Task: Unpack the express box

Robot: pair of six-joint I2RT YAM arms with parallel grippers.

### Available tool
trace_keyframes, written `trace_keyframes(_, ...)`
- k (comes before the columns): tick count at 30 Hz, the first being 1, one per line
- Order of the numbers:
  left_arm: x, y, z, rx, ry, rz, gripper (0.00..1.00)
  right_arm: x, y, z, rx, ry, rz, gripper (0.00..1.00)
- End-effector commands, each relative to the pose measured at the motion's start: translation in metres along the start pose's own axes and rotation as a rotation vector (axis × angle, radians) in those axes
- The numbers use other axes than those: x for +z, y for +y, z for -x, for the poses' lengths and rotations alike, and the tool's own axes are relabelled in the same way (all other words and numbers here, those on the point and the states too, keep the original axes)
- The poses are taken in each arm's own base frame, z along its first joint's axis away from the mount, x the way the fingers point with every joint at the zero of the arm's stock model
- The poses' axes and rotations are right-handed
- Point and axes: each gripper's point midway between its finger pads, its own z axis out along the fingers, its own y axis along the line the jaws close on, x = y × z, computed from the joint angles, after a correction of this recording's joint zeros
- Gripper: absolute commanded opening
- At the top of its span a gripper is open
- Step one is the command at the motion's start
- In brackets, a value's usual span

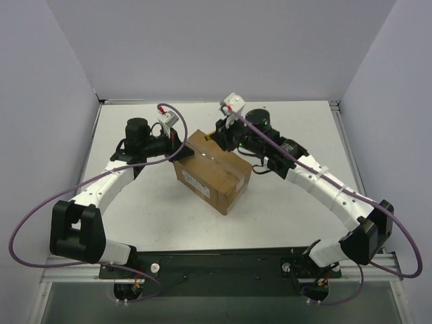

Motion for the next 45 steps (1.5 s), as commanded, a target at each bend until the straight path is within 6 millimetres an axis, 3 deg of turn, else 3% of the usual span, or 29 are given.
trace_keyframes(1,0.005,0.011,0.018,-0.044,-0.073,0.012,0.00,0.006,0.034,-0.008,-0.087,-0.054,0.023,0.00)
trace_keyframes(2,0.006,0.014,0.014,-0.061,-0.065,0.019,0.00,0.007,0.043,-0.012,-0.083,-0.041,0.034,0.00)
trace_keyframes(13,0.007,0.018,-0.012,-0.136,-0.059,0.044,0.00,0.025,0.038,-0.023,-0.109,-0.006,-0.030,0.00)
trace_keyframes(22,0.007,0.016,-0.011,-0.143,-0.069,0.048,0.00,0.036,0.045,-0.030,-0.097,0.016,-0.021,0.00)
trace_keyframes(34,0.006,0.020,-0.016,-0.147,-0.064,0.074,0.00,0.026,0.047,-0.035,-0.100,0.053,-0.026,0.00)
trace_keyframes(45,0.006,0.026,-0.019,-0.158,-0.060,0.106,0.00,0.015,0.045,-0.052,-0.091,0.137,-0.035,0.00)
